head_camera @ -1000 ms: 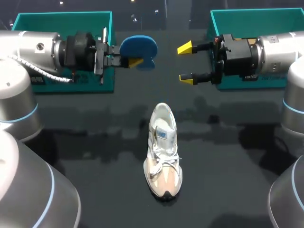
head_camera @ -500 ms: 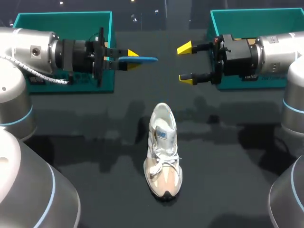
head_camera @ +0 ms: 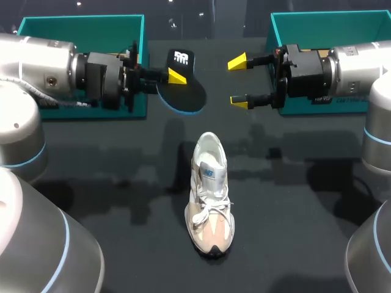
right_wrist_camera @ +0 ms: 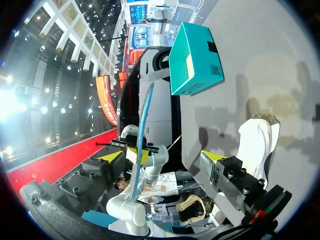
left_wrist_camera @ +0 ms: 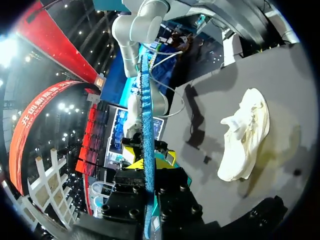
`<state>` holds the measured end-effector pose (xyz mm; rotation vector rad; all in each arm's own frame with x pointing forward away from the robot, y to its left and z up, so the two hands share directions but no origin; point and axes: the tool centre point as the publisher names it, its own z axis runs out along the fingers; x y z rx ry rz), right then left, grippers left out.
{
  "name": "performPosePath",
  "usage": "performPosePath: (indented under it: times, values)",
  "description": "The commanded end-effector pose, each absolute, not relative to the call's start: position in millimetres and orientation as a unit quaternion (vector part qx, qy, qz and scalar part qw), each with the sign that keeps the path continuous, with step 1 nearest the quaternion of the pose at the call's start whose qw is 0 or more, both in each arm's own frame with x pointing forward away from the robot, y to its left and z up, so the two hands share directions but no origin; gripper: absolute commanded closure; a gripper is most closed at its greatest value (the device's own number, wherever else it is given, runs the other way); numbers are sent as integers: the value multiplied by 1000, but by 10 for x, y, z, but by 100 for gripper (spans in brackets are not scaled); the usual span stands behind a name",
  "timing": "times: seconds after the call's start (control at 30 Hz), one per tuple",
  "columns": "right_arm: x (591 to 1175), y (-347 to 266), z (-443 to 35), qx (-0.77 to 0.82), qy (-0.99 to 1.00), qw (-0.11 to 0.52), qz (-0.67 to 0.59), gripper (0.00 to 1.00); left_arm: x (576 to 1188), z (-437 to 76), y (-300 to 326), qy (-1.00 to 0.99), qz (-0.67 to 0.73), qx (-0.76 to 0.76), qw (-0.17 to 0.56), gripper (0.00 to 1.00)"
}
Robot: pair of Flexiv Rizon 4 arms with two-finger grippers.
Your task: Take the shoe out of the shoebox, open the shoe tongue, remove and reinsert the insole, then place the shoe into the shoebox
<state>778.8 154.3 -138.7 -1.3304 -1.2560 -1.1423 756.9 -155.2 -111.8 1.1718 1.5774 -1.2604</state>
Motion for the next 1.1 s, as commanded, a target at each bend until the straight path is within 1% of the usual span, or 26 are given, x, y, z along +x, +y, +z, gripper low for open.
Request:
performPosePath:
  times: [0.03,0.27,0.5,0.93,1.0,1.03,1.1]
  values:
    - [7789,1553,-1390,-544,-513,472,-466,0,7477,-1147,-1583,613,-482,466,417,100]
    - [7751,1609,-1379,-539,-528,464,-464,0,7533,-1285,-1671,573,-480,467,472,100]
    - [7676,1690,-1380,-512,-543,467,-475,0,7639,-1333,-1755,554,-469,468,503,100]
    - [7517,1901,-1411,-490,-557,467,-481,0,7805,-1374,-1889,548,-454,477,517,100]
    - [7499,1922,-1401,-489,-558,466,-482,3,7827,-1378,-1885,547,-454,477,516,100]
    - [7492,1933,-1397,-489,-559,466,-482,6,7843,-1379,-1883,546,-454,478,517,100]
    - [7480,1949,-1391,-487,-561,466,-480,23,7872,-1385,-1880,544,-452,481,518,100]
